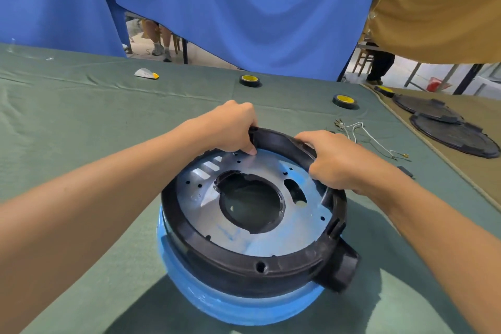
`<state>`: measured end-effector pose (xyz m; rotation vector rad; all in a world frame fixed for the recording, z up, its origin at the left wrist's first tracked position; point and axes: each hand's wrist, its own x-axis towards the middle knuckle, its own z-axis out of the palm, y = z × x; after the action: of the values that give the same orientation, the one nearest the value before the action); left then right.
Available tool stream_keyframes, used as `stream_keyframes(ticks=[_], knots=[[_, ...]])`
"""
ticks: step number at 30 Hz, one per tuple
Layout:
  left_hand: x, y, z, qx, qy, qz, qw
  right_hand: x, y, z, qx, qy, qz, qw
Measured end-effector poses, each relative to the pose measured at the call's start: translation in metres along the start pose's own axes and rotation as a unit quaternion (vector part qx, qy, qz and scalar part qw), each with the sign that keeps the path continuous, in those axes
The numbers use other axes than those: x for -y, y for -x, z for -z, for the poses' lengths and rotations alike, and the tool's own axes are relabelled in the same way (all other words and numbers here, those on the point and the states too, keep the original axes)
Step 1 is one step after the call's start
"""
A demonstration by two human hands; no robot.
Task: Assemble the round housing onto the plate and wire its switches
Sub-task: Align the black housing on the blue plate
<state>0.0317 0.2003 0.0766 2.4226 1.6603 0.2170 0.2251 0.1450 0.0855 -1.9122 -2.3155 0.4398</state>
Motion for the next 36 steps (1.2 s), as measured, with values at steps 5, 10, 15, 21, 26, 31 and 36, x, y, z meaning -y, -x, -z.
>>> stream_keyframes(ticks=[5, 10, 15, 21, 26, 31, 36], knots=[[0.017, 0.017, 0.001, -0.021, 0.000, 0.066, 0.998, 0.009, -0.024, 0.002, 0.004, -0.004, 0.047, 0.999], [0.026, 0.031, -0.003, -0.054, 0.032, 0.098, 0.993, 0.003, -0.023, 0.014, 0.024, -0.040, 0.019, 0.999], [0.026, 0.031, -0.005, -0.064, 0.042, 0.107, 0.991, -0.003, -0.008, 0.019, 0.055, 0.066, -0.020, 0.996], [0.030, 0.030, -0.004, -0.065, 0.057, 0.112, 0.990, 0.008, -0.009, 0.026, 0.022, 0.072, -0.004, 0.997], [0.029, 0.030, -0.004, -0.068, 0.053, 0.115, 0.990, 0.006, -0.011, 0.025, 0.035, 0.063, -0.002, 0.997], [0.028, 0.031, -0.005, -0.067, 0.045, 0.115, 0.990, 0.000, -0.012, 0.018, 0.035, 0.048, -0.012, 0.998], [0.026, 0.032, -0.005, -0.067, 0.041, 0.113, 0.990, -0.002, -0.015, 0.016, 0.034, 0.057, -0.007, 0.998]])
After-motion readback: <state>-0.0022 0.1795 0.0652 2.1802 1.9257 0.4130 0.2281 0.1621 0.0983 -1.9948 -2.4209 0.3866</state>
